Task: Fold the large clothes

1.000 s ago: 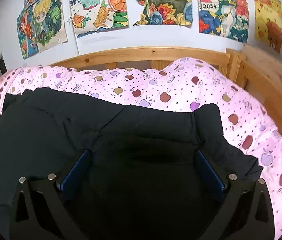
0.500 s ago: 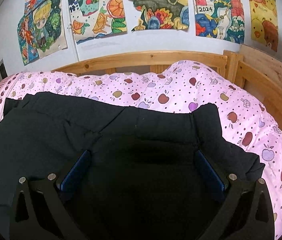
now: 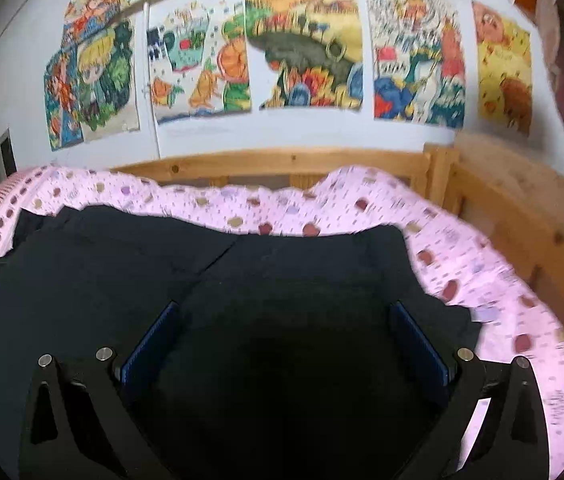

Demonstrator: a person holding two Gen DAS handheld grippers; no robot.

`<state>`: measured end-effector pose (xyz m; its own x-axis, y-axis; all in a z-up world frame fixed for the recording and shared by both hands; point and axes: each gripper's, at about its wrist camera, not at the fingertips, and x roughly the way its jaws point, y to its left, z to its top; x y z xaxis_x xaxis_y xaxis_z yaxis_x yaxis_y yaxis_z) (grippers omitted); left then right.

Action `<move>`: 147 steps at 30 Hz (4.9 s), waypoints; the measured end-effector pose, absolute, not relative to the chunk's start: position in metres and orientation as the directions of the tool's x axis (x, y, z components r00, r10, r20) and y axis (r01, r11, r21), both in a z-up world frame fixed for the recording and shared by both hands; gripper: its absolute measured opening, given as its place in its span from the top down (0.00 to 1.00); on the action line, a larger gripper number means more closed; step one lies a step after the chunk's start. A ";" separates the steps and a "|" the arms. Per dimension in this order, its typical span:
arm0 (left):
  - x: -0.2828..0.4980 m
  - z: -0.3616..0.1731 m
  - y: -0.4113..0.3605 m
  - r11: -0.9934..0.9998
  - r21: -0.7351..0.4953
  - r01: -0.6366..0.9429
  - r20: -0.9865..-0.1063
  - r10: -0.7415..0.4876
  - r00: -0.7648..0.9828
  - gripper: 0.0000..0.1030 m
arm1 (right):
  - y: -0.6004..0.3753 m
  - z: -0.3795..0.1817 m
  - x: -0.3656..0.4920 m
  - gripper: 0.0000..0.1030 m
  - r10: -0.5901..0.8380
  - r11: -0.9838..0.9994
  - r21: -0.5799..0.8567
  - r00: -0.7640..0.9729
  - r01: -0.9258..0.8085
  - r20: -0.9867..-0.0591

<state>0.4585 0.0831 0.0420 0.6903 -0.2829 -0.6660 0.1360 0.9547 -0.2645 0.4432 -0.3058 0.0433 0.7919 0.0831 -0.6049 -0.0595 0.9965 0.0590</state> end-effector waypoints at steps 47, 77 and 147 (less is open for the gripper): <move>0.419 -0.022 0.163 0.757 -0.607 0.241 -0.644 -0.646 0.409 0.00 | -0.381 -0.036 0.394 0.01 0.503 0.846 0.515 0.522 -0.137 -0.689; 0.425 -0.019 0.158 0.772 -0.600 0.211 -0.687 -0.632 0.359 0.00 | -0.385 -0.034 0.420 0.01 0.483 0.853 0.522 0.401 -0.014 -0.778; 0.367 0.089 0.174 0.950 -0.273 -0.149 -0.801 -0.139 0.583 0.20 | -0.292 0.059 0.368 0.51 0.317 0.911 0.412 0.624 0.007 -0.714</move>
